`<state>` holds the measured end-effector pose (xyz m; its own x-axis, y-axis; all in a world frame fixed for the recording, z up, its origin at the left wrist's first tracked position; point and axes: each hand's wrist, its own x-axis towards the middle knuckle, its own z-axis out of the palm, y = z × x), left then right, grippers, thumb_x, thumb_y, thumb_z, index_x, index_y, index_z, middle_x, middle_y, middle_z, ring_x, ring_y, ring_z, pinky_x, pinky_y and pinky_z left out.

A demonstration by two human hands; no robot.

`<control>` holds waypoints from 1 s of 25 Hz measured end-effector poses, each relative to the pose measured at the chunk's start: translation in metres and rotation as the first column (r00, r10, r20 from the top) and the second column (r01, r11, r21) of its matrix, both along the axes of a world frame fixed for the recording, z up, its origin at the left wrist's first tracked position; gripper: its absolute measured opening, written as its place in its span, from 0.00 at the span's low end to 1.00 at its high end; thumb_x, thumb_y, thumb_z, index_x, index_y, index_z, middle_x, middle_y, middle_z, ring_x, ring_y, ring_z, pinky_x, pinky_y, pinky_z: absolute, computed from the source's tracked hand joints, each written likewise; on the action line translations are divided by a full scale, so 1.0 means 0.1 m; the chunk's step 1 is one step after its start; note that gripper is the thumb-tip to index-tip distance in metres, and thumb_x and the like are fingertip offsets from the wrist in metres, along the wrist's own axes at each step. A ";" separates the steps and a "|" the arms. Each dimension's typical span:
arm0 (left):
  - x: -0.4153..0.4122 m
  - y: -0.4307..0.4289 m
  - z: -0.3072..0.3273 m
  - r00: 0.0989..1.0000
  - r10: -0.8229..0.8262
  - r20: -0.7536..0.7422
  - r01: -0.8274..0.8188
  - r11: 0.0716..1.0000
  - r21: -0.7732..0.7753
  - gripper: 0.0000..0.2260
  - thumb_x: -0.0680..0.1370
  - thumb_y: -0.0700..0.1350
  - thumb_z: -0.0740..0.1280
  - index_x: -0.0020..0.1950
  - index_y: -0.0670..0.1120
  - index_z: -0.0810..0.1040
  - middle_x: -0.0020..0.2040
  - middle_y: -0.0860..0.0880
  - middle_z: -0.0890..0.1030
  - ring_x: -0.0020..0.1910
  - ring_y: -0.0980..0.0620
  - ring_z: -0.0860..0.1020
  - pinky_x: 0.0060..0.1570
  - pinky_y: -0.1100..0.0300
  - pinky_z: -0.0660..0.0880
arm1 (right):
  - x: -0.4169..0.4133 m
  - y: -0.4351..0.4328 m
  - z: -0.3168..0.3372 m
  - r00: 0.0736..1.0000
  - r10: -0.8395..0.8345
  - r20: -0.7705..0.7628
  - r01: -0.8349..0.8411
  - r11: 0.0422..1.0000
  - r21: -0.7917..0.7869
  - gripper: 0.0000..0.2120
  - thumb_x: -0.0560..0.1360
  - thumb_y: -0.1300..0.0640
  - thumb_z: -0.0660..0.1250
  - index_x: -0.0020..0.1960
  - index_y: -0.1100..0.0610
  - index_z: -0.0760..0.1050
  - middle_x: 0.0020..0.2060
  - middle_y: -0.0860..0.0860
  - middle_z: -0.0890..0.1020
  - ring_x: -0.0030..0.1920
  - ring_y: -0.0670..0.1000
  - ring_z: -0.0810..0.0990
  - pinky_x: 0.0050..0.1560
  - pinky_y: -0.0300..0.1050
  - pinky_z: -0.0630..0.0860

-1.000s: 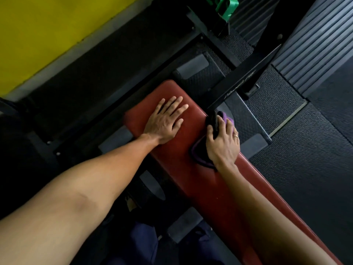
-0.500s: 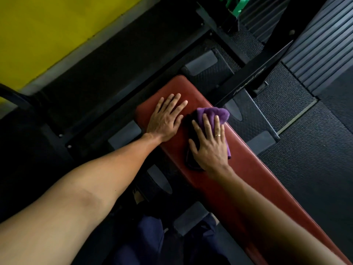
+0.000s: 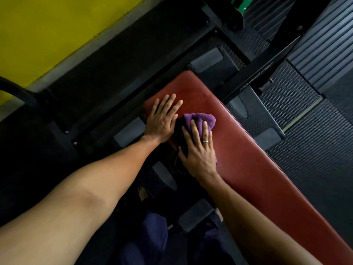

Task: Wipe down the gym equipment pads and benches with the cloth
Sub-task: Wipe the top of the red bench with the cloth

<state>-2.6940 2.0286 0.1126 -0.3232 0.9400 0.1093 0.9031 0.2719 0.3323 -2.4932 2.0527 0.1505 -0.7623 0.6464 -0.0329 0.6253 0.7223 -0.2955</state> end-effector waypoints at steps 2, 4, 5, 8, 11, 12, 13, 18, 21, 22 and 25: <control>-0.01 -0.07 0.00 1.000 0.005 0.007 -0.005 1.000 0.005 0.23 0.84 0.48 0.54 0.80 0.50 0.64 0.81 0.44 0.62 0.80 0.44 0.60 0.79 0.43 0.53 | 0.17 0.20 -0.01 0.999 -0.022 0.044 0.020 0.998 0.052 0.33 0.79 0.44 0.65 0.81 0.51 0.62 0.82 0.55 0.57 0.82 0.64 0.48 0.81 0.63 0.50; 0.00 -0.11 0.00 0.999 0.030 0.024 -0.031 0.999 0.012 0.23 0.84 0.48 0.55 0.80 0.50 0.64 0.81 0.45 0.62 0.80 0.44 0.59 0.79 0.43 0.52 | 0.06 0.33 -0.01 0.966 -0.252 0.061 0.254 0.966 -0.038 0.33 0.80 0.48 0.63 0.82 0.50 0.58 0.83 0.54 0.53 0.82 0.63 0.43 0.81 0.62 0.46; 0.00 -0.12 -0.01 0.999 0.035 0.024 -0.036 0.999 0.015 0.23 0.84 0.49 0.55 0.80 0.50 0.64 0.80 0.44 0.63 0.80 0.44 0.60 0.78 0.43 0.52 | -0.09 0.34 0.02 0.924 -0.377 0.064 0.382 0.917 -0.114 0.35 0.79 0.50 0.62 0.83 0.51 0.55 0.83 0.54 0.50 0.82 0.64 0.40 0.81 0.63 0.44; -0.02 -0.21 -0.10 1.000 0.018 -0.026 -0.017 0.999 0.030 0.22 0.85 0.49 0.55 0.79 0.49 0.66 0.79 0.43 0.65 0.78 0.43 0.63 0.77 0.41 0.56 | -0.56 0.04 0.08 0.900 -0.431 0.068 0.435 0.876 -0.208 0.36 0.79 0.54 0.62 0.84 0.55 0.51 0.83 0.58 0.46 0.80 0.67 0.36 0.79 0.68 0.40; -0.07 -0.26 -0.14 0.999 0.009 -0.050 -0.007 0.999 0.038 0.22 0.84 0.49 0.56 0.79 0.48 0.67 0.78 0.42 0.66 0.78 0.42 0.64 0.76 0.40 0.59 | -0.51 -0.38 0.00 0.976 -0.218 -0.015 0.214 0.969 -0.126 0.39 0.78 0.53 0.67 0.83 0.55 0.53 0.82 0.60 0.50 0.80 0.69 0.41 0.79 0.68 0.46; -0.06 -0.28 -0.14 0.999 0.007 -0.044 -0.006 0.999 0.035 0.22 0.84 0.49 0.55 0.79 0.48 0.67 0.79 0.42 0.66 0.78 0.42 0.64 0.77 0.41 0.57 | -0.39 -0.47 -0.04 0.988 -0.156 -0.009 0.155 0.985 -0.075 0.39 0.78 0.51 0.68 0.83 0.55 0.54 0.82 0.59 0.51 0.81 0.68 0.42 0.80 0.67 0.47; -0.05 -0.29 -0.12 0.999 0.006 -0.033 -0.005 0.999 0.034 0.22 0.85 0.49 0.55 0.80 0.48 0.66 0.79 0.42 0.65 0.79 0.42 0.63 0.77 0.42 0.55 | -0.24 -0.49 -0.09 0.995 -0.104 -0.009 0.103 0.994 -0.026 0.39 0.78 0.50 0.70 0.83 0.55 0.55 0.82 0.59 0.52 0.81 0.67 0.44 0.80 0.66 0.49; -0.02 -0.31 -0.10 1.000 0.027 -0.011 -0.027 0.999 0.030 0.23 0.85 0.49 0.53 0.81 0.49 0.64 0.81 0.44 0.62 0.80 0.43 0.60 0.78 0.42 0.53 | 0.38 -0.54 -0.12 0.999 -0.027 0.040 0.025 0.999 0.035 0.42 0.73 0.48 0.76 0.82 0.53 0.60 0.82 0.57 0.55 0.81 0.66 0.48 0.78 0.66 0.56; 0.01 -0.30 -0.13 0.999 0.045 -0.010 -0.044 0.998 0.042 0.23 0.85 0.49 0.54 0.80 0.49 0.64 0.80 0.43 0.63 0.79 0.42 0.61 0.78 0.42 0.53 | 0.13 -0.54 -0.10 0.993 -0.116 0.025 0.117 0.992 -0.040 0.36 0.79 0.46 0.69 0.82 0.53 0.59 0.82 0.57 0.54 0.82 0.64 0.45 0.80 0.65 0.49; 0.01 -0.30 -0.14 0.999 0.042 -0.011 -0.042 0.998 0.048 0.23 0.85 0.49 0.54 0.80 0.49 0.65 0.80 0.43 0.63 0.79 0.42 0.61 0.78 0.42 0.54 | -0.01 -0.49 -0.09 0.992 -0.129 0.008 0.129 0.989 -0.069 0.33 0.81 0.45 0.65 0.82 0.53 0.59 0.82 0.57 0.54 0.82 0.64 0.44 0.80 0.65 0.48; 0.00 -0.30 -0.16 0.998 0.048 -0.043 -0.045 0.997 0.061 0.22 0.85 0.49 0.54 0.79 0.48 0.67 0.79 0.42 0.65 0.78 0.42 0.63 0.77 0.42 0.56 | -0.27 -0.22 -0.13 0.998 -0.064 -0.020 0.062 0.993 -0.097 0.28 0.84 0.47 0.57 0.82 0.53 0.60 0.82 0.56 0.56 0.82 0.63 0.44 0.80 0.66 0.48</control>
